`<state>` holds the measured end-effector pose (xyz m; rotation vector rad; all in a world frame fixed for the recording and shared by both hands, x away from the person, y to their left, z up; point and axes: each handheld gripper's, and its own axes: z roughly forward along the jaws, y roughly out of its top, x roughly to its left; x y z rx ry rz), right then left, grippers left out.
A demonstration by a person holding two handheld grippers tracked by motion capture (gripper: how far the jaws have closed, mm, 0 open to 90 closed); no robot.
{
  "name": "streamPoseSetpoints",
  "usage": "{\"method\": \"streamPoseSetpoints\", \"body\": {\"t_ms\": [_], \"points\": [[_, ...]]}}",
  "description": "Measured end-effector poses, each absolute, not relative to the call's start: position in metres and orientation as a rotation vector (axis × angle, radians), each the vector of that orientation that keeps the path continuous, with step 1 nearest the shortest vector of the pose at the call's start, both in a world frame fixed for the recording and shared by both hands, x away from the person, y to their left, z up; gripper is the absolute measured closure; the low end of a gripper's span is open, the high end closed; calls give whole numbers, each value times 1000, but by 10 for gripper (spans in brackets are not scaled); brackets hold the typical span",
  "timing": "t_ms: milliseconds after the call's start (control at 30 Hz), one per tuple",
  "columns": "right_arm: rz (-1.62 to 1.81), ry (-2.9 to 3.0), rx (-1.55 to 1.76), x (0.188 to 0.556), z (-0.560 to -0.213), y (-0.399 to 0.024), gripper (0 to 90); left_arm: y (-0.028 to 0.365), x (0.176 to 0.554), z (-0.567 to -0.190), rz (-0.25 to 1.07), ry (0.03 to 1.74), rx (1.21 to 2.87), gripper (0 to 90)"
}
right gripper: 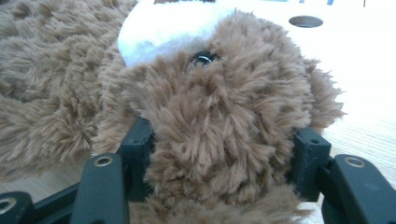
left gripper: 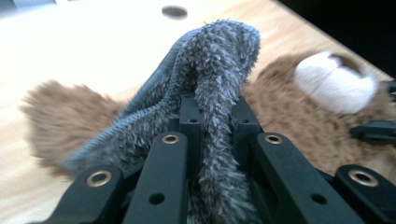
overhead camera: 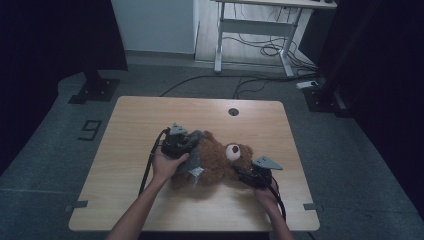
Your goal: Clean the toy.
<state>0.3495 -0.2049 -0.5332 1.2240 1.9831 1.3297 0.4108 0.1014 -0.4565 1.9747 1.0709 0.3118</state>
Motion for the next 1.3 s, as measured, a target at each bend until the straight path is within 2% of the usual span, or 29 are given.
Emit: {"method": "streamPoseSetpoints", "body": {"t_ms": [100,200,433,567,767,900,1100,1300], "points": [[1333,1982,1222,350,-533,-205,392,108,416,-468,274,1119,1939,792],[1330,1981,1219,350,-533,-204,392,120,418,-478,302,1193,1979,796],[1326,1976,1219,349,-533,-203,393,140,413,-516,199,1284,2033,795],[1318,1981,1208,347,-533,-203,394,147,404,-532,141,1277,2002,796],[1317,1980,1211,346,-533,-203,393,152,402,-531,131,1253,2022,795],[1322,1979,1215,346,-533,-204,390,165,393,-517,217,1237,2017,793],[1331,1972,1216,347,-533,-204,365,206,363,-498,342,1238,1948,793],[1353,1984,1214,347,-530,-205,265,233,341,-503,429,1275,1923,793]]}}
